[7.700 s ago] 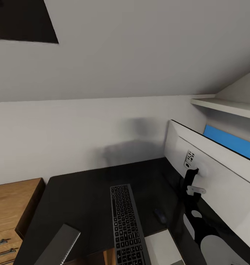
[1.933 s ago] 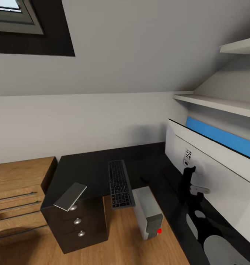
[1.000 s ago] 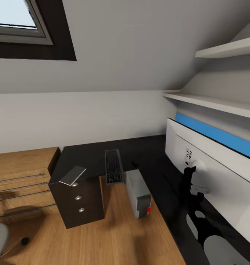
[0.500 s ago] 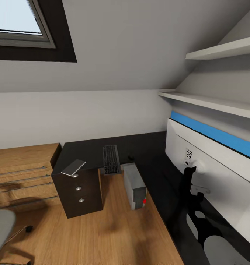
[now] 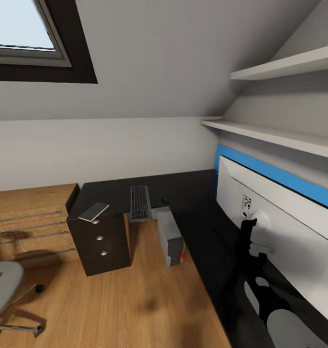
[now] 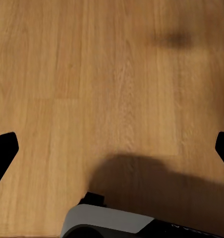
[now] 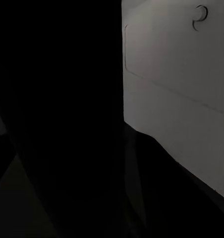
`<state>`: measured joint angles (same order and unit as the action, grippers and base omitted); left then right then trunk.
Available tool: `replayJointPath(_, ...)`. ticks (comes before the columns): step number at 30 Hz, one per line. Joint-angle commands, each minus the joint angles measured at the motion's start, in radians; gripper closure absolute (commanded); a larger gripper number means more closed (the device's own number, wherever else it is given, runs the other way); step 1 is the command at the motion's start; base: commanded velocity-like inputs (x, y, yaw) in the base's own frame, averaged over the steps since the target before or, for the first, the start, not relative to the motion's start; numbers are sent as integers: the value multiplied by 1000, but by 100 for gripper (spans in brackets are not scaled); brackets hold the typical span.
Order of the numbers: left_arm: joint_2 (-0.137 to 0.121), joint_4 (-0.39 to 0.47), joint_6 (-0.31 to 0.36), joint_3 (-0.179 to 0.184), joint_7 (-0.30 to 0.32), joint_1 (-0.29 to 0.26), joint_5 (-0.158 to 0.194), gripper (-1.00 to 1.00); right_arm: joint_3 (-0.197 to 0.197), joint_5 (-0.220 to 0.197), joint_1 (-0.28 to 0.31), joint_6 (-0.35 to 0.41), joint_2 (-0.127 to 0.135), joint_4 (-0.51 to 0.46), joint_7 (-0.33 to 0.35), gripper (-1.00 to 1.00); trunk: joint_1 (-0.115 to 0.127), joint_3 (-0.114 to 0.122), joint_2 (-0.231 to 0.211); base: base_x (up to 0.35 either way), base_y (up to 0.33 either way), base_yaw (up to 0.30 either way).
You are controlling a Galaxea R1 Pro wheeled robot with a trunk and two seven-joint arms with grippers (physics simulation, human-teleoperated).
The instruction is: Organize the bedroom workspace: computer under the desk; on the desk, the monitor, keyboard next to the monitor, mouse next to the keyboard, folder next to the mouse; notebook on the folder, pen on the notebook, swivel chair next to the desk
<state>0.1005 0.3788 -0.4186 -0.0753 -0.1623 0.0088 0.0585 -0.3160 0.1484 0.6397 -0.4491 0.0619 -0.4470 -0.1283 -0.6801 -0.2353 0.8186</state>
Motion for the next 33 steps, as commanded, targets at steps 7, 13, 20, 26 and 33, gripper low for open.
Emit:
replayJointPath(7, 0, 2, -2, -3, 3, 0, 6, -100, 5, 10, 2, -3, -4, 1, -6, 100, 0, -1, 1, -69, -65, 0)
replayJointPath(13, -1, 2, -2, -3, 2, 0, 6, -100, 5, 10, 2, -3, -4, 1, -5, 100, 0, -1, 1, -7, -7, 0)
replayJointPath(20, -15, 2, -2, -4, 1, 0, 7, -100, 5, 10, 2, -3, -3, 1, 50, 100, 0, -1, 1, 0, 0, 0)
replayJointPath(26, -20, 2, -2, -4, 1, 0, 7, -100, 5, 10, 2, -3, 0, 1, 95, 100, 0, -1, 1, 0, 0, 0)
replayJointPath(33, -21, 2, -2, -4, 1, 0, 7, -100, 5, 10, 2, -3, 2, 1, 100, 100, 0, -1, 1, 0, 0, 0)
